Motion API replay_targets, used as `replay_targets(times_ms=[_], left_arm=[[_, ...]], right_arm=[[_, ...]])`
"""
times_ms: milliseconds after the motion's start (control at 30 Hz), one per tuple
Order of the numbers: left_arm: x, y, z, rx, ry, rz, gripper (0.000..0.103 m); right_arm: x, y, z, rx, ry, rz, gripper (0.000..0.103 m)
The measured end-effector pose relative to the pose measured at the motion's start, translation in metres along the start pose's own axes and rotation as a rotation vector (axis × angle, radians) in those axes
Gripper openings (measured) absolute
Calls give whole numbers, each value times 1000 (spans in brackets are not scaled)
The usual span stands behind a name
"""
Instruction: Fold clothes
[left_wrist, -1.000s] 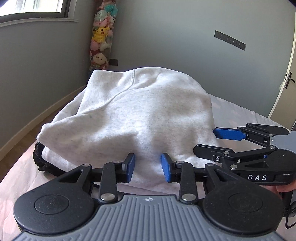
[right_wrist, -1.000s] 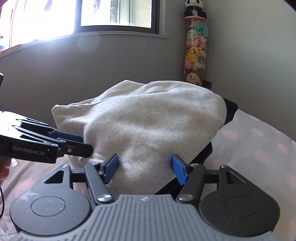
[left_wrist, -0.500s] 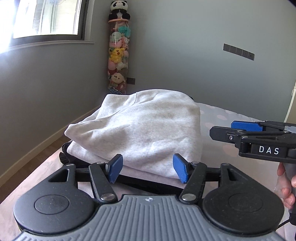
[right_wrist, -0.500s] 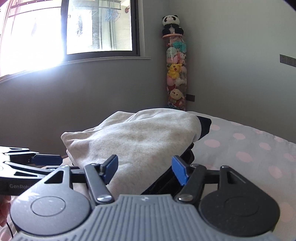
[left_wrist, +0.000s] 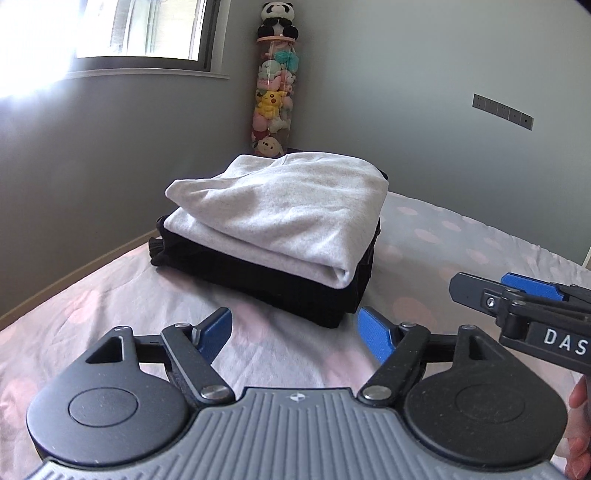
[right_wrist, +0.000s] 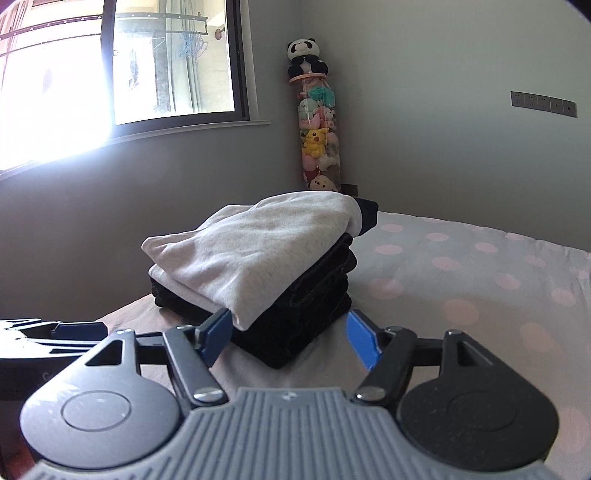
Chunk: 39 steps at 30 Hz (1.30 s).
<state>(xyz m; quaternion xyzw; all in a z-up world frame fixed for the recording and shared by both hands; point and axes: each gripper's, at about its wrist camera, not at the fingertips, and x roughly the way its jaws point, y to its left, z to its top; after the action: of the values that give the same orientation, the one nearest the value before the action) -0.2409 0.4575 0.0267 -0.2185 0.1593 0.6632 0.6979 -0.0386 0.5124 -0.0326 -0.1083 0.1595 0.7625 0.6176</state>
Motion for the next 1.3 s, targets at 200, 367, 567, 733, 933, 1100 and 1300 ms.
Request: replay_targets(times_ms=[200, 367, 567, 733, 933, 1100, 1300], left_arm=[[-73, -11, -14, 54, -27, 7, 89], [-154, -24, -14, 77, -78, -12, 91], [-235, -37, -30, 148, -196, 31, 98], [-271, -27, -43, 158, -160, -23, 98], [-293, -11, -62, 165, -120, -41, 98], [-298, -6, -76, 148, -76, -53, 98], [-306, -8, -92, 153, -58, -70, 98]], right_arm=[[-78, 21, -15, 51, -30, -35, 73], [-159, 46, -17, 98, -48, -78, 77], [-244, 81, -22, 93, -84, -119, 79], [-294, 111, -34, 40, -106, -158, 80], [-326, 135, -54, 25, -104, -181, 82], [-344, 144, -73, 45, -100, -201, 82], [-360, 153, -91, 45, -91, -221, 83]])
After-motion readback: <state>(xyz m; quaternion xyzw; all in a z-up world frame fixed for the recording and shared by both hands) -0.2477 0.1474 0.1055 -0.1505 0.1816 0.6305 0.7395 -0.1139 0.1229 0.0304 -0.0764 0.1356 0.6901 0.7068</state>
